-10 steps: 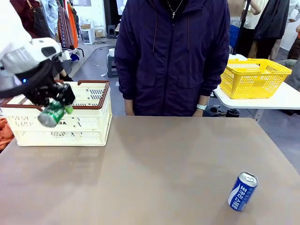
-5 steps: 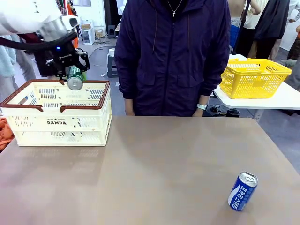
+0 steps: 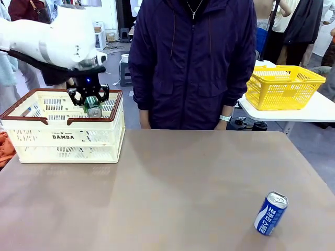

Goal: Place the drinks into the Shopping basket.
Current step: Pick up one drink and place it into the Shopping basket.

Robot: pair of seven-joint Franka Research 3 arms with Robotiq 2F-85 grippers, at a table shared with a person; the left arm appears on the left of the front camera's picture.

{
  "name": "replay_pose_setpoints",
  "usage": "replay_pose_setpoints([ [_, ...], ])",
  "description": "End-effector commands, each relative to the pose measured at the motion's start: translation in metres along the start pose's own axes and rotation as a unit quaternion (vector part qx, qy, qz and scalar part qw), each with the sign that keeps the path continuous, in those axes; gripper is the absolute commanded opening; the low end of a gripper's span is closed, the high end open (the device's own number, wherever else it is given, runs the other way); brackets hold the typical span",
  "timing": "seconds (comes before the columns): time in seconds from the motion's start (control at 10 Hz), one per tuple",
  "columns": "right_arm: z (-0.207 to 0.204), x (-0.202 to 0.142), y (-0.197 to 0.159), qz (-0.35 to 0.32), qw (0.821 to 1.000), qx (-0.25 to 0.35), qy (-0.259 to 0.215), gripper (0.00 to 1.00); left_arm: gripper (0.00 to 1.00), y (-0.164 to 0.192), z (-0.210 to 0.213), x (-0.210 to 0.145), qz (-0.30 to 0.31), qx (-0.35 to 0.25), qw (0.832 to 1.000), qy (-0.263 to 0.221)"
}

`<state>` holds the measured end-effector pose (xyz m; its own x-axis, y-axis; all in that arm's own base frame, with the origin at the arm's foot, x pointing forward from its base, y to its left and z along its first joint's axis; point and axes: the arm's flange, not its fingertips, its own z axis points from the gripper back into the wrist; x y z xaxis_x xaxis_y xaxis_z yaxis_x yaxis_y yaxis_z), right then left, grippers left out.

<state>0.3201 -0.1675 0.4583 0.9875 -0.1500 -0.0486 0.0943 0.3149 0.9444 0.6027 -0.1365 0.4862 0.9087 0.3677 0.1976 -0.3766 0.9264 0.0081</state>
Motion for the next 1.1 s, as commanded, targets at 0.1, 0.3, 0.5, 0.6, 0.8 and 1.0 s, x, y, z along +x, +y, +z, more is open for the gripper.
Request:
replay_pose_setpoints([
  [0.1,0.0,-0.002,0.003,-0.005,1.0,-0.003,0.004,1.0,0.0,-0.018,-0.008,0.004,-0.056,0.014,0.998,-0.006],
  [0.3,0.0,-0.002,0.003,-0.005,1.0,-0.003,0.004,1.0,0.0,-0.02,-0.025,0.011,-0.11,0.029,0.993,-0.022],
  [0.5,0.0,-0.002,0.003,-0.005,1.0,-0.003,0.004,1.0,0.0,-0.019,-0.034,0.017,-0.165,0.03,0.986,-0.025],
  [0.6,0.0,-0.002,0.003,-0.005,1.0,-0.003,0.004,1.0,0.0,-0.018,-0.033,0.017,-0.153,0.013,0.988,-0.009],
  [0.8,0.0,-0.002,0.003,-0.005,1.0,-0.003,0.004,1.0,0.0,-0.019,-0.041,0.008,-0.134,0.03,0.99,-0.006],
  [1.0,0.0,-0.002,0.003,-0.005,1.0,-0.003,0.004,1.0,0.0,-0.019,-0.041,0.008,-0.134,0.03,0.99,-0.006],
])
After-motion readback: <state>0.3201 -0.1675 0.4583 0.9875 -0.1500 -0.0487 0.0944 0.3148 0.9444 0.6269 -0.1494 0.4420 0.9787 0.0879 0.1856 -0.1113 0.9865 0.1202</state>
